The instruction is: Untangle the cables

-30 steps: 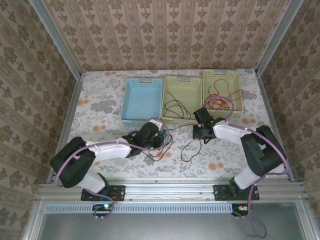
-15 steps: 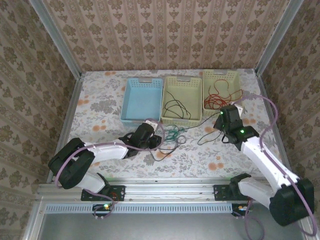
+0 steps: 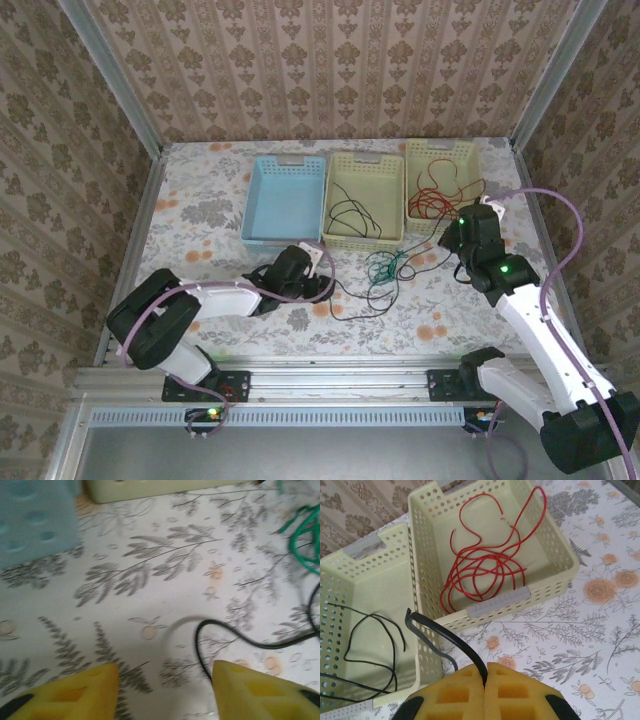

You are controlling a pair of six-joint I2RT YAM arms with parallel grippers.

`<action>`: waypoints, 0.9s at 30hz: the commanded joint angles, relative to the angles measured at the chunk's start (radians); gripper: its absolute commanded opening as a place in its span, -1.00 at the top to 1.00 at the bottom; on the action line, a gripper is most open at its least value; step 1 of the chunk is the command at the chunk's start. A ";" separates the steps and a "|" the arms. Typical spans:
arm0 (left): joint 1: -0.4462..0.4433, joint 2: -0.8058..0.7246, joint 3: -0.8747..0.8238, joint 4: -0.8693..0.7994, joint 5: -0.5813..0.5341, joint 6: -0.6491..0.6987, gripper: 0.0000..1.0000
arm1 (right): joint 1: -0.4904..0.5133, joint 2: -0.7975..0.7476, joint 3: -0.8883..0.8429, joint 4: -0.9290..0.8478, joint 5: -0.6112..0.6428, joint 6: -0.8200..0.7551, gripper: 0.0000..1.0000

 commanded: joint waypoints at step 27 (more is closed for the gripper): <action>-0.056 0.413 0.467 -0.002 0.120 0.067 1.00 | -0.068 -0.075 -0.052 -0.032 0.006 0.017 1.00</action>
